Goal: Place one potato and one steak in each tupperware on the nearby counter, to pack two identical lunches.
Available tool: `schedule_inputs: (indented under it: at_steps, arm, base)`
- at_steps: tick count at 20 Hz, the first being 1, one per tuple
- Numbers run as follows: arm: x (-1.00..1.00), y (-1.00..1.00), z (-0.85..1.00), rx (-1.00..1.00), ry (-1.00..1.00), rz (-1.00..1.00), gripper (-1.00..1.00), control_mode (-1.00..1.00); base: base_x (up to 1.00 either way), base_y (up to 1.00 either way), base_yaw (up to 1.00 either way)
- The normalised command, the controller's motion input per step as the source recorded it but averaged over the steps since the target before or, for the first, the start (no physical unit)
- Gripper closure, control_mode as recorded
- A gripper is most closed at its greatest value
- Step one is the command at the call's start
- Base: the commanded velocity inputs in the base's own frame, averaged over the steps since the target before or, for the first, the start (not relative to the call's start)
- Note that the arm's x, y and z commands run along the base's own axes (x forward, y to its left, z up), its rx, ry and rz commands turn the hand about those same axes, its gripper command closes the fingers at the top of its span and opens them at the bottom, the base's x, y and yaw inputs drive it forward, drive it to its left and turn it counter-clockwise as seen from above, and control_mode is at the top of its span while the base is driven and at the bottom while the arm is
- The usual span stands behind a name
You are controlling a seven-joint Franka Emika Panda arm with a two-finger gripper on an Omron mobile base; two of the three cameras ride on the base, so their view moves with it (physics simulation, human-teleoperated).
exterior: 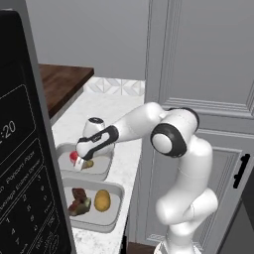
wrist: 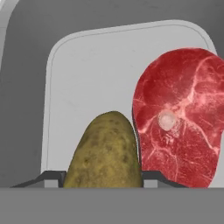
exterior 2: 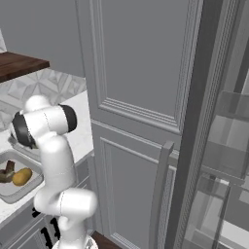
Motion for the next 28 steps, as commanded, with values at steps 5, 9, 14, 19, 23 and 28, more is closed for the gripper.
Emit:
schedule_inputs:
  at_steps: [5, 9, 14, 19, 23, 28]
  arm:
    - [0.23, 0.0, -0.18, 0.0, 0.0, 0.02, -1.0, -1.0]
    - [-0.23, -0.04, 0.36, 0.0, -0.05, 0.0, -1.0, -1.0]
    - [-0.49, -0.11, 0.36, 0.0, -0.03, 0.0, -1.0, -1.0]
    - [-0.89, -0.43, 0.55, 0.01, -0.17, 0.0, -1.0, -1.0]
    - [-1.0, -0.63, 0.17, 0.0, -0.31, -0.06, -1.0, -1.0]
    - [-1.0, -0.56, 0.51, 0.03, -0.32, -0.08, -1.0, -1.0]
  base:
    - [0.0, 0.0, 0.0]
    - [0.0, 0.0, 0.0]
    - [0.0, 0.0, 0.0]
    - [0.0, 0.0, 0.0]
    - [0.0, 0.0, 0.0]
    - [0.0, 0.0, 0.0]
